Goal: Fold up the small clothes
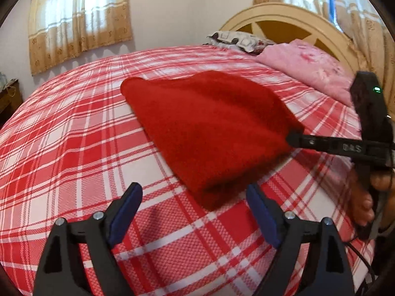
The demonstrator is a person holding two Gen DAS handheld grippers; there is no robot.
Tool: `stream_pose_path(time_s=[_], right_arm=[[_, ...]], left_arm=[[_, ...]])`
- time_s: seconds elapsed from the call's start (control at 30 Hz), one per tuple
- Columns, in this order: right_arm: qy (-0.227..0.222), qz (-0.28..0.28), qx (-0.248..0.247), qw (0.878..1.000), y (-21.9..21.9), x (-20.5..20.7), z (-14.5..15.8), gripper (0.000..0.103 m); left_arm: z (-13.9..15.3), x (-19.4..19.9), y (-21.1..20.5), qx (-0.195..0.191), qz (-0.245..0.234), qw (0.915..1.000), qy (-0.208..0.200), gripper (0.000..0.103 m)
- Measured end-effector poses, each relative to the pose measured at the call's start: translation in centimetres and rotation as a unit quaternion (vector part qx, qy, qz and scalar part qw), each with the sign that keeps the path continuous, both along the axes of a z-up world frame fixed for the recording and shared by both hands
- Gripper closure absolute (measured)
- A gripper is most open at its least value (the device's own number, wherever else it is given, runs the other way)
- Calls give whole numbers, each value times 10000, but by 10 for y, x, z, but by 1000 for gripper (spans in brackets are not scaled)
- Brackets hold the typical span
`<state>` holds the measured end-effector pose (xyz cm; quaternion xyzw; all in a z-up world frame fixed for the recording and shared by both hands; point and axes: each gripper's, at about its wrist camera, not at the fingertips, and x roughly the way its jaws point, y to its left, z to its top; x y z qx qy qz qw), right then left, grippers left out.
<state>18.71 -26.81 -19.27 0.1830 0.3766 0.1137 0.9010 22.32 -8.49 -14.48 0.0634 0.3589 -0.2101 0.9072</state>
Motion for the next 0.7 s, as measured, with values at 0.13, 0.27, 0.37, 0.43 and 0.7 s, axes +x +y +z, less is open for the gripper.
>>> stream_pose_path(time_s=[0.13,0.27,0.37,0.43,0.7], right_arm=[[39,47,19,10000,0,1,-1,92],[38,83,3,10000,1,-1,0,92],[53,37,2,10000,1,0,0,91],[27,-78,34,10000,-3,-1,1,91],[-305,-718,-9,9970,-21,-19,22,87]], left_arm=[[-6,18,-11,339,389,9987,42,11],[-15,29,13,501,1404,9883,319,1],[-20,25,30,309,1637,9846,528,0],[-21,20,33,326,1621,9848,530,0],[-12,-9,34,100,1277,9911,372,0]])
